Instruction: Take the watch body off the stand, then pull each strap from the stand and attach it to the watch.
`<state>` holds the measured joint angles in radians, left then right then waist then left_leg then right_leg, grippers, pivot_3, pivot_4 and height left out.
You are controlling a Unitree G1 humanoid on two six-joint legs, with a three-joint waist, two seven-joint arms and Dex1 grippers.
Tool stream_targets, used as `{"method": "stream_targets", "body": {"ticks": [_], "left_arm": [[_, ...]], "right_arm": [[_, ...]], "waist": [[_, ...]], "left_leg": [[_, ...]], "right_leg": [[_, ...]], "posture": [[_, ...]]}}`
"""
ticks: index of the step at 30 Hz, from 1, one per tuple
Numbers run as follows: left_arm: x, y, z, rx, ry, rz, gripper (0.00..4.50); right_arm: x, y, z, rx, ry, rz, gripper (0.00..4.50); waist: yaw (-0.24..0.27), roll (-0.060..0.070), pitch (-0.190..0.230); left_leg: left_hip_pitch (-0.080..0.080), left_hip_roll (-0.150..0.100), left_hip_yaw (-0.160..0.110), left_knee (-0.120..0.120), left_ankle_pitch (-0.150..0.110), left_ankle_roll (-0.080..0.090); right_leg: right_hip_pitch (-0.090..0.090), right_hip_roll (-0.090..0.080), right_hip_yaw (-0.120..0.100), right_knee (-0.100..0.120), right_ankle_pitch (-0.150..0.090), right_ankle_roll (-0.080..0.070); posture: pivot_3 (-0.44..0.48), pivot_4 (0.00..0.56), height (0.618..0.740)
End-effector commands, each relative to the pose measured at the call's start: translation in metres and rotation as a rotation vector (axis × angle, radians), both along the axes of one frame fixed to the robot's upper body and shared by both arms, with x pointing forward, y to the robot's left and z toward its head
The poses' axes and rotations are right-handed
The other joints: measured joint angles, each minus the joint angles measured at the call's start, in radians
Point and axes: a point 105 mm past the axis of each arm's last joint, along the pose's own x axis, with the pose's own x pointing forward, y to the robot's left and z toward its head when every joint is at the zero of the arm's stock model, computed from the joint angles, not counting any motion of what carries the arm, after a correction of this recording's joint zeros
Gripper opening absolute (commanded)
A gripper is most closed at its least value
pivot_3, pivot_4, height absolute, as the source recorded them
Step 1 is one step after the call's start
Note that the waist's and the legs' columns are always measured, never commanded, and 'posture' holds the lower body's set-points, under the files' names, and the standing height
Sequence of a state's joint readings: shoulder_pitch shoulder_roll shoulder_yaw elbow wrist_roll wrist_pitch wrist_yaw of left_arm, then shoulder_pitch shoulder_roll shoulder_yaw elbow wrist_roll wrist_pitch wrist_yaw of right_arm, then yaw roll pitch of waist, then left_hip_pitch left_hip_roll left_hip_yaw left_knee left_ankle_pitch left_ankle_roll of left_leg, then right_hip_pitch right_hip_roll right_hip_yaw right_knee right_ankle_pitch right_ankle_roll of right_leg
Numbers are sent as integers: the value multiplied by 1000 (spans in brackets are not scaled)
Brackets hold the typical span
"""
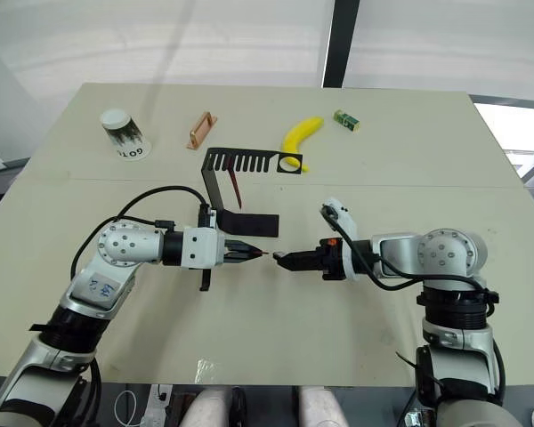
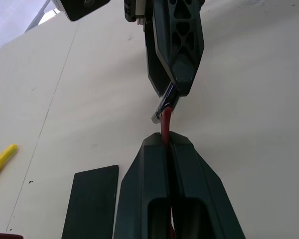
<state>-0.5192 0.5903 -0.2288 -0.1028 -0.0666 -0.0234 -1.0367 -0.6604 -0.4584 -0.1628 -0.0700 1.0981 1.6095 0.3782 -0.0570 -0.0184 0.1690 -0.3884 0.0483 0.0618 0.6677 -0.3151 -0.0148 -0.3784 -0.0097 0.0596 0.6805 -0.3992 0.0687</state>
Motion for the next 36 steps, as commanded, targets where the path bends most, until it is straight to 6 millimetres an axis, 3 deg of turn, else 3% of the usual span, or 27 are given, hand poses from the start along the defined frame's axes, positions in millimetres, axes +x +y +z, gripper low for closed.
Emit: {"method": "stream_targets", "body": {"ticks": [1,36], "left_arm": [[0,-3,0,-1,-19,-9,0],[-1,-7,2,-23,-10,-15,0]], "right_arm": [[-1,0,10,18,-34,6,1517],[-1,-5,5,-15,-34,-17,1517]], "waist": [[0,0,0],[1,0,0]], "left_leg": [[0,0,0,0,0,0],[0,0,0,0,0,0]], "right_leg": [[0,0,0,0,0,0],[0,0,0,-1,0,0]], "posture": [[0,150,740],[0,150,740]]}}
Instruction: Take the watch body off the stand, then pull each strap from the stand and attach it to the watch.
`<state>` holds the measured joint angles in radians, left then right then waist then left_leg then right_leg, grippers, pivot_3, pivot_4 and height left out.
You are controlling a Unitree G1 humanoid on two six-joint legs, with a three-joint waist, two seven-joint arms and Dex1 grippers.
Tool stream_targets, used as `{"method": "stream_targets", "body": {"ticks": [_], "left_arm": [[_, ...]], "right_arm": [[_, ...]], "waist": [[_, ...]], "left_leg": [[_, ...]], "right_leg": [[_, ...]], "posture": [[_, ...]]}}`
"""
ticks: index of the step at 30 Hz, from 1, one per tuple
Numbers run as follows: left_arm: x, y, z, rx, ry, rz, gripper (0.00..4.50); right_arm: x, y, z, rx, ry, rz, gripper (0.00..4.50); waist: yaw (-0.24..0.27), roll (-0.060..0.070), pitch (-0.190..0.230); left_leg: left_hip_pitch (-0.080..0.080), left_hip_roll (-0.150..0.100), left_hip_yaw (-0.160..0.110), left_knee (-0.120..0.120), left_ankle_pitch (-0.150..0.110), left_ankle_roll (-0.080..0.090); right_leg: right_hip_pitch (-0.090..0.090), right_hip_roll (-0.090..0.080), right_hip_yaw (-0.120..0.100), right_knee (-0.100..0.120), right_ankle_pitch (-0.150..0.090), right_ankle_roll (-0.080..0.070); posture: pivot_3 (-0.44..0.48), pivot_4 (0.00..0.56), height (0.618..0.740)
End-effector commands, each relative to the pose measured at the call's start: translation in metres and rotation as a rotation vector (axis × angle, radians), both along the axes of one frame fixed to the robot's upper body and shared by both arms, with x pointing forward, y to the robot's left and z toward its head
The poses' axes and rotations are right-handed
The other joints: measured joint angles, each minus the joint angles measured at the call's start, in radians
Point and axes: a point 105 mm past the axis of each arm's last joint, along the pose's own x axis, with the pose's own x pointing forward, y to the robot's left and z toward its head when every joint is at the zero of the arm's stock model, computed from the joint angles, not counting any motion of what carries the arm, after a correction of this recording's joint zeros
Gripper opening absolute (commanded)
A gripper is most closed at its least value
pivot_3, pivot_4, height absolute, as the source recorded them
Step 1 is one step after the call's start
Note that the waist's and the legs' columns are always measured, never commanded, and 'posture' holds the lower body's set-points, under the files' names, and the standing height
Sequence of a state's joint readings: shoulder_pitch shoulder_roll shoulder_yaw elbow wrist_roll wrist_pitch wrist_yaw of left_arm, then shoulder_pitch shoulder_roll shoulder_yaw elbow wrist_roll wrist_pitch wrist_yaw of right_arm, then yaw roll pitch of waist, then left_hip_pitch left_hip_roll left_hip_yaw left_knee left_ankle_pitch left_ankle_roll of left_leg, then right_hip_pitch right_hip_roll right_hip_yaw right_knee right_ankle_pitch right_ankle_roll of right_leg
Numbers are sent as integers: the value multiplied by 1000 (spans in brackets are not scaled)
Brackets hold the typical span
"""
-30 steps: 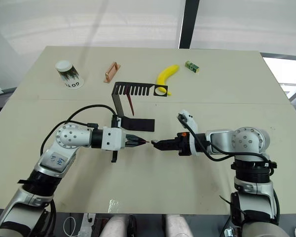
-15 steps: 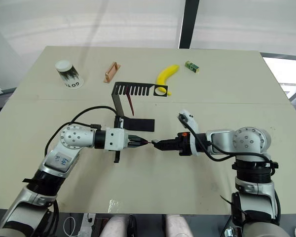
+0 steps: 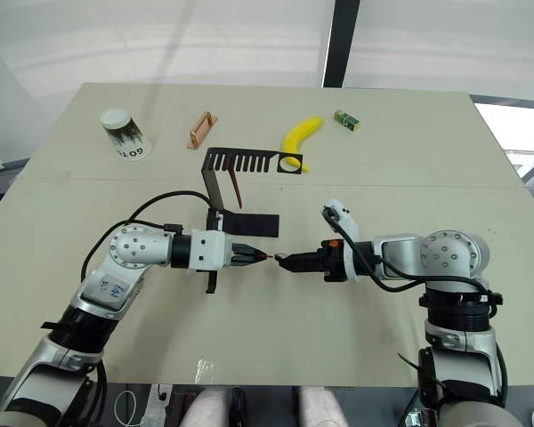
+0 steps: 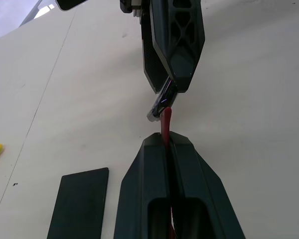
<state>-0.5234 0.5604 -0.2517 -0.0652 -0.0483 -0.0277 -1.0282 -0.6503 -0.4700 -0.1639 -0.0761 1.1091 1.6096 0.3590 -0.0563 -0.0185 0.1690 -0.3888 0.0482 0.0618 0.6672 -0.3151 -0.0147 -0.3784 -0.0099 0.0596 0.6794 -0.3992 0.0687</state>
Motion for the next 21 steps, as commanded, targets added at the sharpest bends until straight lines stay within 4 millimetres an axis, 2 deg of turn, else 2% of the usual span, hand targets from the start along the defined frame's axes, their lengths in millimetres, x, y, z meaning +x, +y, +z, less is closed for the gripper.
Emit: {"method": "stream_targets", "body": {"ticks": [1,21], "left_arm": [[-4,-2,10,-20,-39,-18,0],[-3,-5,11,-25,-40,-22,0]], "right_arm": [[-1,-1,7,3,-34,-3,1517],[-2,1,9,23,-36,6,1517]], "waist": [[0,0,0],[0,0,0]], "left_leg": [[0,0,0,0,0,0],[0,0,0,0,0,0]], "right_leg": [[0,0,0,0,0,0],[0,0,0,-1,0,0]], "posture": [[0,150,740],[0,150,740]]}}
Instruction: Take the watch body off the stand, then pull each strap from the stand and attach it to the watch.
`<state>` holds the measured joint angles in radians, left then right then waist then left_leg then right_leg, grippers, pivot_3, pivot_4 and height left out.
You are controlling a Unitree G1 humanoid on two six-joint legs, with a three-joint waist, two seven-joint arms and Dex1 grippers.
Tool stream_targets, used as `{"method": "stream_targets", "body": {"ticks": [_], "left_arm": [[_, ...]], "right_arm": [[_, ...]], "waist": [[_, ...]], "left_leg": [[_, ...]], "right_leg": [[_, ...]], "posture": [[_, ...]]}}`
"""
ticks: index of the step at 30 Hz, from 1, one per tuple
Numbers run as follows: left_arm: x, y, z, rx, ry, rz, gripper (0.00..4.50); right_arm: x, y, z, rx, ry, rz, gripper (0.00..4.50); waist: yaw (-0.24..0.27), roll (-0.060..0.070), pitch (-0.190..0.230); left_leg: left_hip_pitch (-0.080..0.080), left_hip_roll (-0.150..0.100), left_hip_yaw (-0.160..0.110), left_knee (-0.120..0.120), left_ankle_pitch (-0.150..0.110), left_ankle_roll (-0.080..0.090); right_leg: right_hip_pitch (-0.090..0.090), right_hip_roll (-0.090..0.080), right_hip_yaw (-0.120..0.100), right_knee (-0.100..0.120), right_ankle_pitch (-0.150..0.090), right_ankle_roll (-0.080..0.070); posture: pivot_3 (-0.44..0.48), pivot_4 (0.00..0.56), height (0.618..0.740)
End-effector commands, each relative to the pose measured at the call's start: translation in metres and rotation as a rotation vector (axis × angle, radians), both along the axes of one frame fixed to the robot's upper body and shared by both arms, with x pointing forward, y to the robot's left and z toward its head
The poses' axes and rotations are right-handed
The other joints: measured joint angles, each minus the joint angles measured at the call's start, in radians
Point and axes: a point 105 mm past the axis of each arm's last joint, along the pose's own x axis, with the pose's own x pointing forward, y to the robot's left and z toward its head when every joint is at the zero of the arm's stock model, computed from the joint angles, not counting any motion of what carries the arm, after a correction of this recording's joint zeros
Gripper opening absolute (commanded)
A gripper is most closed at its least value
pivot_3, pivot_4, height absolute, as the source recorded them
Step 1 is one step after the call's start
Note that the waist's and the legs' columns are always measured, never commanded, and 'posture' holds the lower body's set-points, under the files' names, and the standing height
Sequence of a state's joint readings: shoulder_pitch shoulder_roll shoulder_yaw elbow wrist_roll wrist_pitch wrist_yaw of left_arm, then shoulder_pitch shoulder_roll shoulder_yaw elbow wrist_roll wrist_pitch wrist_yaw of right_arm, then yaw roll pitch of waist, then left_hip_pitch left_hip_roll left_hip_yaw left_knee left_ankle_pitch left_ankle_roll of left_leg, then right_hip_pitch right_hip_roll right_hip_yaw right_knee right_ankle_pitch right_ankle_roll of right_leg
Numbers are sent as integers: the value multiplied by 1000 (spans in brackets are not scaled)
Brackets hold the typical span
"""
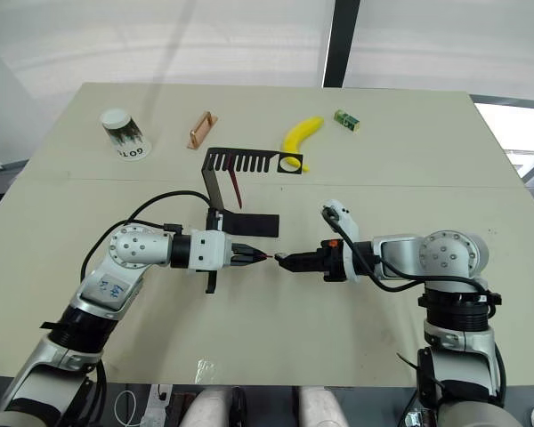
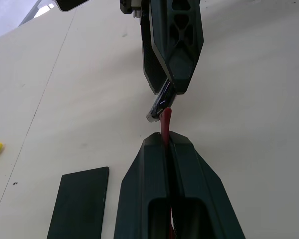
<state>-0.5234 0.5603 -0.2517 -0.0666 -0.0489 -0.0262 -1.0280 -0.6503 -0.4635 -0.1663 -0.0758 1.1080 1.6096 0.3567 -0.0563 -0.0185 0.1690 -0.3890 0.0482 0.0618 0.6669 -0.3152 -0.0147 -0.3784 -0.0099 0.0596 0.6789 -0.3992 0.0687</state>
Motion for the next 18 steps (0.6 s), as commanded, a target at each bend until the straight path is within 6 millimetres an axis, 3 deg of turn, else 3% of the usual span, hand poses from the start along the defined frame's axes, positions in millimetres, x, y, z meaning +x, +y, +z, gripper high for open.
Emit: {"method": "stream_targets", "body": {"ticks": [1,18], "left_arm": [[-3,-5,11,-26,-39,-22,0],[-4,-9,9,-31,-36,-25,0]], "right_arm": [[-2,0,9,18,-36,7,1517],[-1,2,12,43,-26,12,1517]], "waist": [[0,0,0],[0,0,0]], "left_leg": [[0,0,0,0,0,0],[0,0,0,0,0,0]], "right_leg": [[0,0,0,0,0,0],[0,0,0,0,0,0]], "posture": [[0,150,740],[0,150,740]]}}
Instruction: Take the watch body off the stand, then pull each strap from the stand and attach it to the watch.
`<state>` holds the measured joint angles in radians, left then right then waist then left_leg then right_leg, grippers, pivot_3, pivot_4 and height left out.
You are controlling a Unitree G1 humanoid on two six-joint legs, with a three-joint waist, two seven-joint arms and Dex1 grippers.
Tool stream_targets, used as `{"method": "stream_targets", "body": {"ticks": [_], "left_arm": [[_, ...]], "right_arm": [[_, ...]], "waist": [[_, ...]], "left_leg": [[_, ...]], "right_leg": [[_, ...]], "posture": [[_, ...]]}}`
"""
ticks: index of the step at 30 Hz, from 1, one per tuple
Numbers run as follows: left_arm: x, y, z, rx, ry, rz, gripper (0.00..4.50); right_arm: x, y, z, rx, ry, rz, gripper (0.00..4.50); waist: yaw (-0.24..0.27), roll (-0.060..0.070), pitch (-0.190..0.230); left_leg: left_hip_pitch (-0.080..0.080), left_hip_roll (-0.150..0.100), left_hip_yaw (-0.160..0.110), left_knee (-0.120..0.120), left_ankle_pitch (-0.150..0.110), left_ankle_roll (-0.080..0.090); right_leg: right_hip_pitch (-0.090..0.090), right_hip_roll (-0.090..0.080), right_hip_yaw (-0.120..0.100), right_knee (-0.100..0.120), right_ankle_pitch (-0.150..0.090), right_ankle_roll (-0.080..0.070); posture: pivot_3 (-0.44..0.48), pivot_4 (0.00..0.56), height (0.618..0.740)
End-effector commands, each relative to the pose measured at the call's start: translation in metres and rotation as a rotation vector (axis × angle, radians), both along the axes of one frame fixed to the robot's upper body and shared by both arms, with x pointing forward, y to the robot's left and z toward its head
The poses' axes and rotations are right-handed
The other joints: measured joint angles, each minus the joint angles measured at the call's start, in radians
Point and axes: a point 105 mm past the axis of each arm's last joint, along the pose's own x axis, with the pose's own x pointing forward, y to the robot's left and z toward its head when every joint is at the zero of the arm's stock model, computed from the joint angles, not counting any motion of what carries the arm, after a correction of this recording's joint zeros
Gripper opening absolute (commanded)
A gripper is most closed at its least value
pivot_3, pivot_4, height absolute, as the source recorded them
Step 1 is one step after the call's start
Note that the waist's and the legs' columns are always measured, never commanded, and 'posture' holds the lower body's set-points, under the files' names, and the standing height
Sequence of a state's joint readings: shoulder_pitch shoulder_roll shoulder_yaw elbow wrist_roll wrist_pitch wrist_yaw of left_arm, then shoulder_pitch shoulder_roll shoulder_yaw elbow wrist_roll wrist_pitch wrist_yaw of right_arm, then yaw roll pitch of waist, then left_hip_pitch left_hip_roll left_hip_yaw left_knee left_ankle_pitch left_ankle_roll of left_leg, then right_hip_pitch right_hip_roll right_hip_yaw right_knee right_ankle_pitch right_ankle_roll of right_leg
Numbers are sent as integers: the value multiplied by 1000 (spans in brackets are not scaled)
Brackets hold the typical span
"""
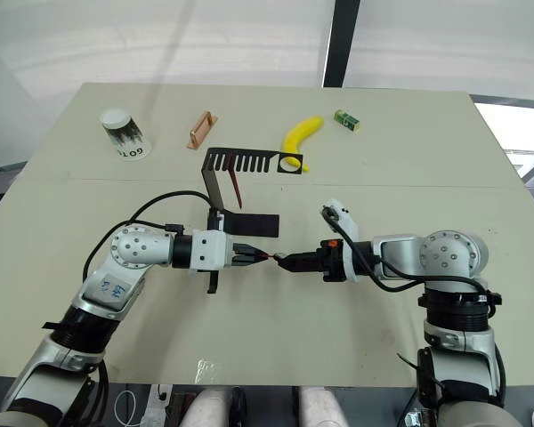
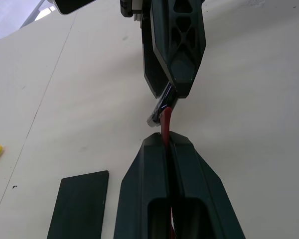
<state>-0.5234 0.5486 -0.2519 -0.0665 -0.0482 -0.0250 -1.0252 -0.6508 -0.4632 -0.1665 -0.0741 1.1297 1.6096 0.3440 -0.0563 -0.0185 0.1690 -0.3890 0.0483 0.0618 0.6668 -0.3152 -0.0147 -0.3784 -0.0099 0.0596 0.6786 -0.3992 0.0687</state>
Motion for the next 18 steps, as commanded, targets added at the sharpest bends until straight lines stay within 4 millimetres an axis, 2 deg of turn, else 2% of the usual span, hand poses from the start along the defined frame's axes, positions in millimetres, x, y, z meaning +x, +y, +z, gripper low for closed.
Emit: {"method": "stream_targets", "body": {"ticks": [1,18], "left_arm": [[-4,-7,9,-20,-38,-22,0],[-3,-17,12,-27,-44,-33,0]], "right_arm": [[0,1,11,39,-26,5,1517],[-2,6,16,53,-27,15,1517]], "waist": [[0,0,0],[0,0,0]], "left_leg": [[0,0,0,0,0,0],[0,0,0,0,0,0]], "right_leg": [[0,0,0,0,0,0],[0,0,0,0,0,0]], "posture": [[0,150,740],[0,150,740]]}}
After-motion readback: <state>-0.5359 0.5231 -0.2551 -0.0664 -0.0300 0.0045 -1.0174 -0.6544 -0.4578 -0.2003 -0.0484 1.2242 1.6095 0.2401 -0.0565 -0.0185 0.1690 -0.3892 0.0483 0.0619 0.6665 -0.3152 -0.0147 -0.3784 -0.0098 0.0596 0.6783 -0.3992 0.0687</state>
